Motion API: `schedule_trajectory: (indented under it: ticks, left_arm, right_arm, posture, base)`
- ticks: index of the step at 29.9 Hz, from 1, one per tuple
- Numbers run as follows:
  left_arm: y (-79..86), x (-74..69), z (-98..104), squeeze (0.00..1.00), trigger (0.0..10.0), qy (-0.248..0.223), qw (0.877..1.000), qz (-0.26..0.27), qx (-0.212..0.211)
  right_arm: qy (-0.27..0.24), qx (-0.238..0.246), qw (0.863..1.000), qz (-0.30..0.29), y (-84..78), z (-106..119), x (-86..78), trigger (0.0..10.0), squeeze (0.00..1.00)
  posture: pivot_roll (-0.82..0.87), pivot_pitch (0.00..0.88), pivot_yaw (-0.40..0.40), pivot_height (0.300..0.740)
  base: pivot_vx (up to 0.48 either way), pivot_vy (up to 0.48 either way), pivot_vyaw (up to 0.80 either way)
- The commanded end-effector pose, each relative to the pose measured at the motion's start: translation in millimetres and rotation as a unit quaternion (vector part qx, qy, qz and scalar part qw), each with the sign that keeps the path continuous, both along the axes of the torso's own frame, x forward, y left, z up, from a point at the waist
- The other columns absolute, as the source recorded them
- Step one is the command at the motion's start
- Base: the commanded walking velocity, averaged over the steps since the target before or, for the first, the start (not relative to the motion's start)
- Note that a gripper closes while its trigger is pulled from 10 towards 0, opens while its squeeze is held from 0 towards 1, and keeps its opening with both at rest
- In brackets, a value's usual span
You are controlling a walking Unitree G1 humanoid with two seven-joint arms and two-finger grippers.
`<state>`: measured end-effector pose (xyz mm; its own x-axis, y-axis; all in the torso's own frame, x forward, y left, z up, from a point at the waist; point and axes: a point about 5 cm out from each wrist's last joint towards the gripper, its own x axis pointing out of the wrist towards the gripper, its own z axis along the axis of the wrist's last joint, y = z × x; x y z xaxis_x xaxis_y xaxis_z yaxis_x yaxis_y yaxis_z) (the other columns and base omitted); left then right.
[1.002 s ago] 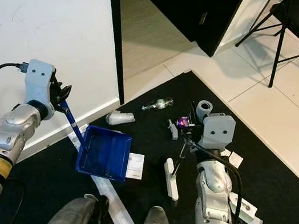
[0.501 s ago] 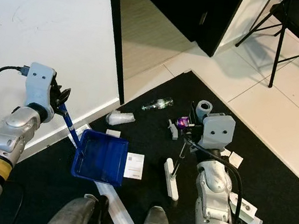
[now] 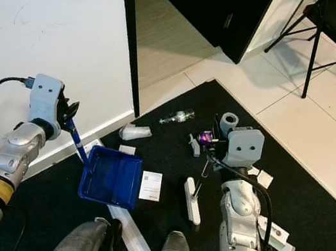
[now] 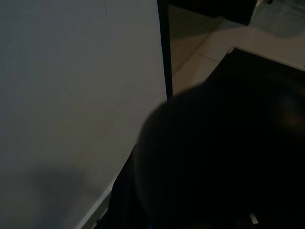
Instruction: Sweep floor
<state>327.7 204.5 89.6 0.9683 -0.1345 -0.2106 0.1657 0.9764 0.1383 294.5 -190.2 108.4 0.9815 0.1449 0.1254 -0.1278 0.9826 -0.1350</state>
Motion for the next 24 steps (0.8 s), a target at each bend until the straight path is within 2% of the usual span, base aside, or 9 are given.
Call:
schedule_trajectory:
  ticks: [1, 5, 10, 11, 14, 19, 24]
  left_arm:
    - [0.3, -7.6, -9.7, 0.00, 10.0, 0.014, 1.000, -0.004, 0.013]
    - [-10.0, -14.5, -17.5, 0.00, 10.0, 0.024, 0.999, -0.021, 0.009]
    - [-14.3, -18.3, -19.5, 0.00, 10.0, 0.027, 0.999, -0.029, 0.008]
    - [-17.5, -22.3, -20.1, 0.00, 10.0, 0.029, 0.999, -0.036, 0.004]
    - [-20.5, -25.1, -18.7, 0.00, 10.0, 0.029, 0.999, -0.045, -0.001]
    - [-24.5, -28.1, -11.6, 0.00, 10.0, 0.022, 0.998, -0.056, -0.009]
    - [-31.5, -33.6, -3.1, 0.00, 10.0, 0.012, 0.997, -0.068, -0.018]
  right_arm:
    - [-0.004, -0.007, 1.000, 0.003, -0.5, -0.5, -2.7, 10.0, 0.00]
    - [-0.005, -0.013, 1.000, -0.002, -2.1, -1.7, -2.8, 10.0, 0.00]
    - [-0.008, -0.024, 1.000, -0.006, -3.1, -1.7, -2.0, 10.0, 0.00]
    - [-0.017, -0.057, 0.998, -0.007, -1.6, -1.9, 1.6, 10.0, 0.00]
    - [-0.028, -0.074, 0.997, -0.010, 2.6, -0.9, 6.3, 10.0, 0.00]
    - [-0.023, -0.061, 0.997, -0.030, 12.9, -5.8, 16.0, 10.0, 0.00]
    - [-0.001, -0.022, 1.000, -0.019, 34.5, -15.7, 25.4, 10.0, 0.00]
  posture:
    - [-0.09, 0.212, 0.046, 0.740]
    - [-0.08, 0.226, 0.045, 0.740]
    - [-0.06, 0.240, 0.052, 0.740]
    - [-0.04, 0.253, 0.061, 0.740]
    - [-0.04, 0.253, 0.061, 0.740]
    - [0.00, 0.256, 0.060, 0.740]
    - [0.04, 0.256, 0.062, 0.740]
  base:
    - [0.000, 0.000, 0.00]
    - [0.000, 0.000, 0.00]
    - [0.000, 0.000, 0.00]
    - [0.000, 0.000, 0.00]
    - [0.000, 0.000, 0.00]
    - [0.000, 0.000, 0.00]
    - [0.000, 0.000, 0.00]
